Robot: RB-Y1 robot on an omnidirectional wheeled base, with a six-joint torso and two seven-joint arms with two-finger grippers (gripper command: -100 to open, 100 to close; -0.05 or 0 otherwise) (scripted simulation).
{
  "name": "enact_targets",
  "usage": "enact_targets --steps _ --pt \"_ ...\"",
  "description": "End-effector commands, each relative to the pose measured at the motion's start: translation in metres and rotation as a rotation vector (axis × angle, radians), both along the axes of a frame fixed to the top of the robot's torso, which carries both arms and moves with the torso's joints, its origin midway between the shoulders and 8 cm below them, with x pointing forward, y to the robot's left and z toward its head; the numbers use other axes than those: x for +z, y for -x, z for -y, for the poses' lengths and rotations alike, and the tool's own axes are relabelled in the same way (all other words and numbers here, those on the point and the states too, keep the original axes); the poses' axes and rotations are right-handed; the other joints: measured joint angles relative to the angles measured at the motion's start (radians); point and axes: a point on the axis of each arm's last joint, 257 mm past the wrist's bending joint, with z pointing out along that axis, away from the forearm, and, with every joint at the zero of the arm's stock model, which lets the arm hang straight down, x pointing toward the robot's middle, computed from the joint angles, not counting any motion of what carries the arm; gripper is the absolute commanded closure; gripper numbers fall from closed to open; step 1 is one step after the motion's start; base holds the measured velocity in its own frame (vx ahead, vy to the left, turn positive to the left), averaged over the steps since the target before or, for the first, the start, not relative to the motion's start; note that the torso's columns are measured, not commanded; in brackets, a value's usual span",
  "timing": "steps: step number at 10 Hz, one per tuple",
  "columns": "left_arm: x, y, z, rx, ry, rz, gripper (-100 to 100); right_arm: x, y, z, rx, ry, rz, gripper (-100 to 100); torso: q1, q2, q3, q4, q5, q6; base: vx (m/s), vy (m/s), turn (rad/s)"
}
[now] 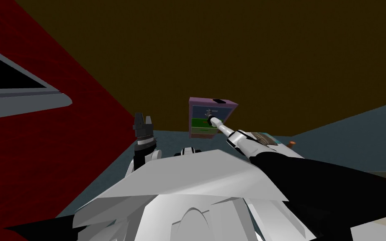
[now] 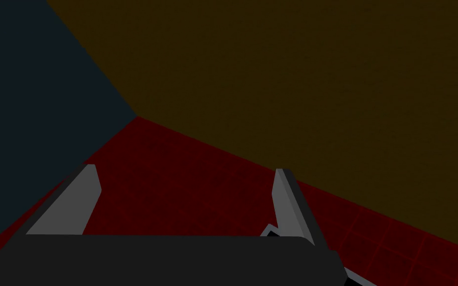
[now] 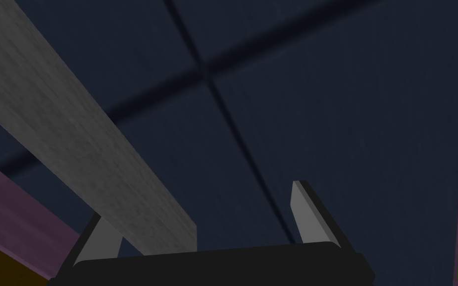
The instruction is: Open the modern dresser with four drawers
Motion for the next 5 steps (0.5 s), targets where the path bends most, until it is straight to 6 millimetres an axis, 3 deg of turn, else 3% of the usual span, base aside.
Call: enact_targets --steps 1,2,3,5 --pt "0.000 0.000 0.000 0.000 0.000 0.000 0 -0.023 0.001 0.016 -0.048 0.055 -0.036 -100 0.005 -0.001 0.000 -0.001 0.002 0.005 -0.027 -0.023 0.015" --pt "0.000 0.000 0.000 0.000 0.000 0.000 0 0.012 -0.011 0.032 -0.095 0.042 0.020 -100 0.005 -0.003 -0.001 -0.004 0.000 0.009 -0.174 -0.058 0.312" --pt "0.000 0.000 0.000 0.000 0.000 0.000 0 0.020 -0.014 0.040 -0.125 0.072 0.033 -100 0.002 0.005 0.003 0.000 0.000 0.004 -0.232 -0.055 0.330" --pt "0.000 0.000 0.000 0.000 0.000 0.000 0 0.007 -0.011 0.058 -0.165 0.122 0.010 -100 0.009 0.008 0.006 0.007 0.006 0.007 -0.063 -0.014 0.029"
